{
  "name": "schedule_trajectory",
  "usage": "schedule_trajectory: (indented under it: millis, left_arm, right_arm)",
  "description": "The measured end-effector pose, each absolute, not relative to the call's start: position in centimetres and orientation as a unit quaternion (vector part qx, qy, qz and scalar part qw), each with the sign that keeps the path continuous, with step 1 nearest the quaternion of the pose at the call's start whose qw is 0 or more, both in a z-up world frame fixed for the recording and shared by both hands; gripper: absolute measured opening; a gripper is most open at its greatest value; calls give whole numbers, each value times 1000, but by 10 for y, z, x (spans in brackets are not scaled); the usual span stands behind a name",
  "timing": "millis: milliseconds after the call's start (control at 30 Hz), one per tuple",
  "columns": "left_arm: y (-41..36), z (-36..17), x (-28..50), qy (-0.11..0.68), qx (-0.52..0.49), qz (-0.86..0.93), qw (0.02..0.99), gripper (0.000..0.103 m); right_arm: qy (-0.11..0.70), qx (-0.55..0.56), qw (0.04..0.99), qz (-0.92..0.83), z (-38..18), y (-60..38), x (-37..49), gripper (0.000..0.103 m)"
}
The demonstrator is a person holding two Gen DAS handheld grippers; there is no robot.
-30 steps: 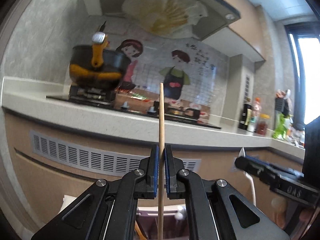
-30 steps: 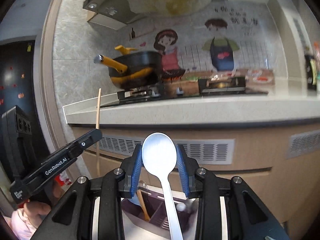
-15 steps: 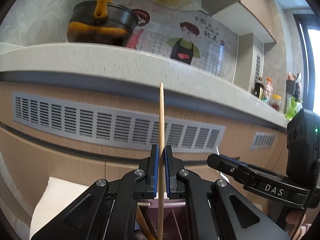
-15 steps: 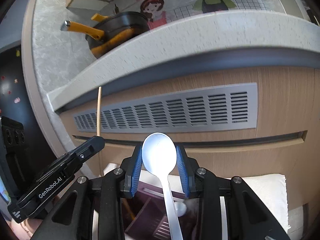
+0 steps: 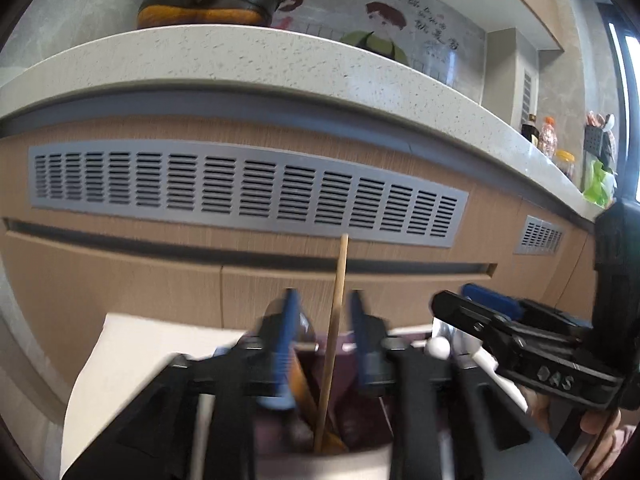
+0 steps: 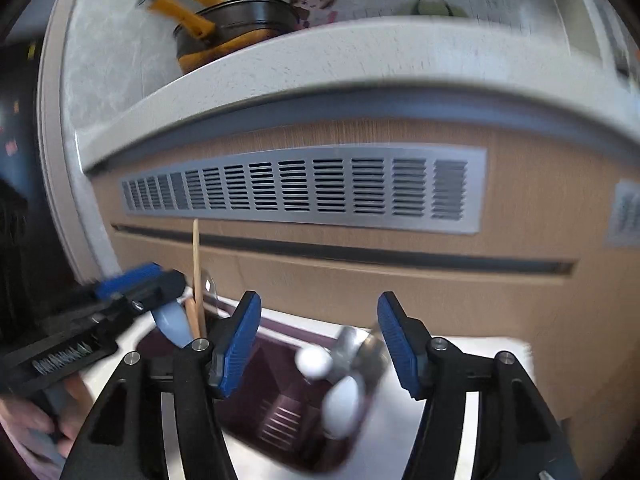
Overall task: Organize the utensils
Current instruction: 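Carry the chopstick and white spoon over the caddy and open both tools, then move both open tools back toward the remaining spoon and chopstick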
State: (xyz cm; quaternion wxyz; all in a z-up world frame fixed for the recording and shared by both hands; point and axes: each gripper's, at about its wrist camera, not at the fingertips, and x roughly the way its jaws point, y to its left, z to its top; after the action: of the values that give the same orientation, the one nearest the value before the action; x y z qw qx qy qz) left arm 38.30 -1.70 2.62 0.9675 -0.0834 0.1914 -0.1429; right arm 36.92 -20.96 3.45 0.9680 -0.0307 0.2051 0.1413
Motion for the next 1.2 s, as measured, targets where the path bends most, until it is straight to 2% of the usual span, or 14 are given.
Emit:
schedule_trajectory:
  millis: [33,133,200,333,567,800,933,1200]
  left_arm:
    - [-15,28,380,199,-85,-142,966,52]
    - [-4,38,360,203,-90,-143,965,53]
    - [4,43,344,207,-88,-135,965,57]
    - [21,41,318,243,-99,-136,955,71]
    - [44,11,276,308,-69,-108,943,73]
    - [69,-30,236,371,-57,-68,924,74]
    - [88,-41,217,375,-54,-24,925,79]
    - [100,-43,209,375,-57,0,925,79]
  right_arm:
    - [201,-47,969,137,36,-207,362,59]
    - [200,-90,967,128,42,-199,335,72]
    - [199,-110,966,121,44,-194,319,86]
    - [206,-142,962,109,41,-181,291,102]
    - [260,-212,935,116,4,-147,252,102]
    - [358,-199,903,128,-49,-116,219,102]
    - [409,-179,886,128,-72,-98,201,102]
    - [438,-177,870,140,-95,-75,189,102]
